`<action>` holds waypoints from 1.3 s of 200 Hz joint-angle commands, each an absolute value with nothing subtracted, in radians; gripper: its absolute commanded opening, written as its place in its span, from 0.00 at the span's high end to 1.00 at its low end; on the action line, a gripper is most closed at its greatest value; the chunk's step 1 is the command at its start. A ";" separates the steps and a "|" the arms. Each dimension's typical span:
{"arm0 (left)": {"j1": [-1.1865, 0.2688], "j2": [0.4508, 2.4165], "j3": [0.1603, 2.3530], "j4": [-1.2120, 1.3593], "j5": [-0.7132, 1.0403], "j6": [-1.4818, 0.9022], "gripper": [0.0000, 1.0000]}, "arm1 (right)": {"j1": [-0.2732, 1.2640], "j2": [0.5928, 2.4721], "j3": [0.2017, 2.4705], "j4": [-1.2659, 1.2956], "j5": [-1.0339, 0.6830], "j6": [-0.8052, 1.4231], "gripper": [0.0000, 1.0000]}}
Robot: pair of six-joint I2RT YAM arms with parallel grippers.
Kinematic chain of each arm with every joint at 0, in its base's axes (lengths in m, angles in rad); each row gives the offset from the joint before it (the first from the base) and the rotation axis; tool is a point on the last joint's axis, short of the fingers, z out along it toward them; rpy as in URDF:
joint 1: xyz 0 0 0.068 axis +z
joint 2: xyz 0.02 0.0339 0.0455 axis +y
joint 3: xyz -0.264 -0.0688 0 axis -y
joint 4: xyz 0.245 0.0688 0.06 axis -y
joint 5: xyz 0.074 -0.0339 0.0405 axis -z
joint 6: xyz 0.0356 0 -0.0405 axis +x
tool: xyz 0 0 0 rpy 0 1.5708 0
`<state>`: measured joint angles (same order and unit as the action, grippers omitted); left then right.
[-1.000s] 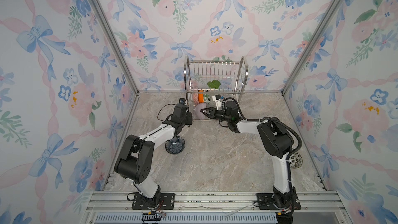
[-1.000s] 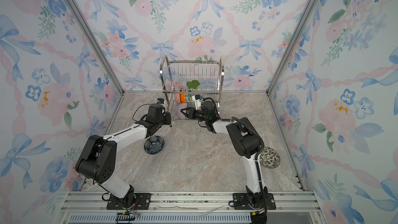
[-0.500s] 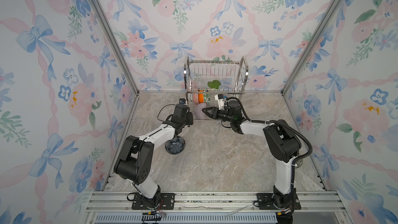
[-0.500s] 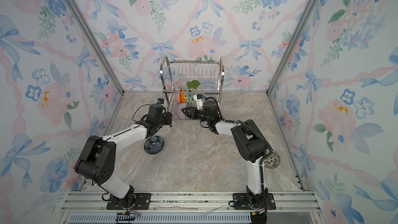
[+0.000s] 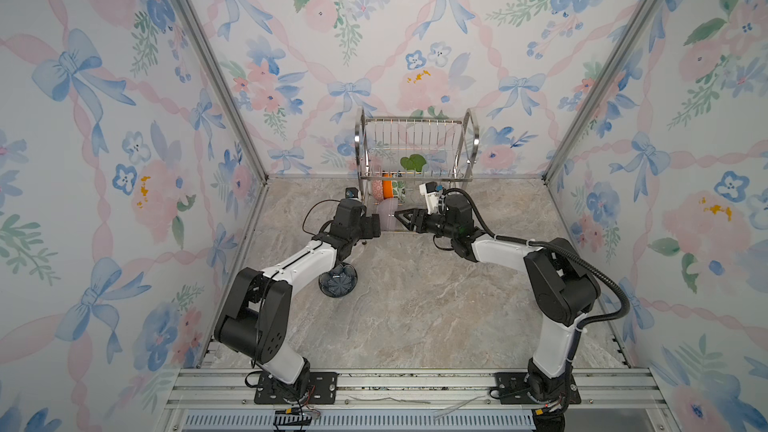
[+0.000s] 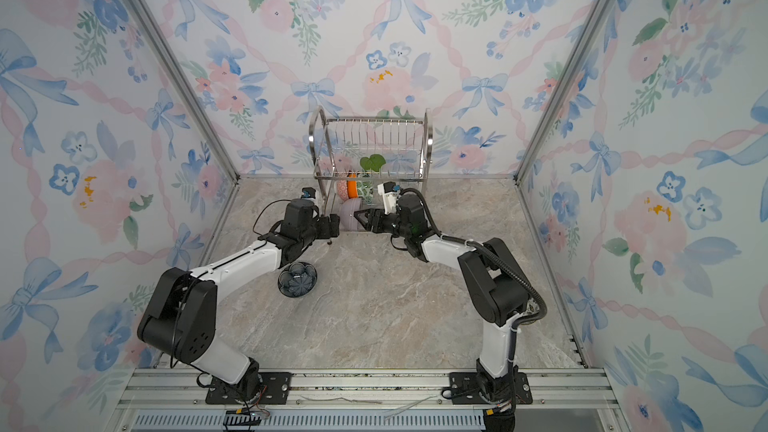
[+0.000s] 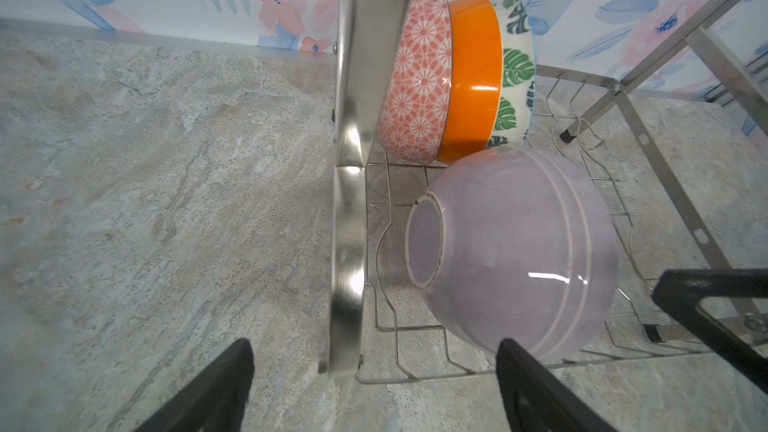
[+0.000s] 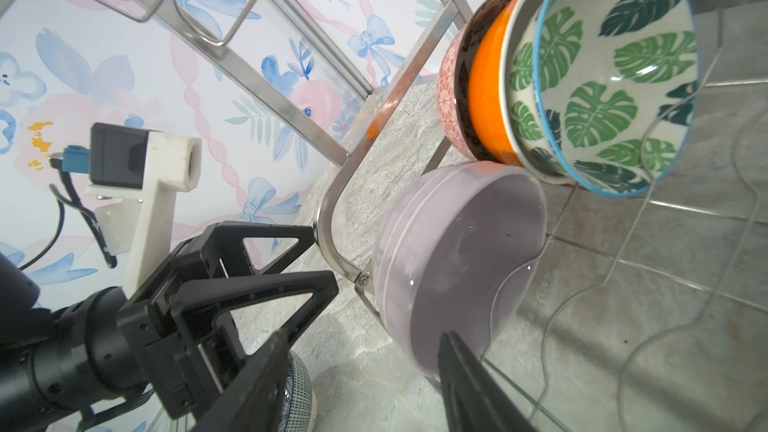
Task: Load the bowls into the dish rack
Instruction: 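Open the right gripper and withdraw it from the lilac bowl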
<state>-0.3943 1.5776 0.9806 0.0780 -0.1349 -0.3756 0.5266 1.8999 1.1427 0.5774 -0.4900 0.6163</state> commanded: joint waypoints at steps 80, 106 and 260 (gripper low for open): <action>-0.417 1.400 0.939 0.018 -0.153 -0.423 0.02 | 0.601 1.694 1.086 0.270 -0.307 0.356 0.03; -0.419 1.332 0.915 0.013 -0.165 -0.446 0.02 | 0.617 1.619 1.052 0.211 -0.242 0.318 0.03; -0.443 1.188 0.841 0.138 -0.044 -0.498 0.02 | 0.573 1.075 0.828 -0.294 0.414 0.308 0.03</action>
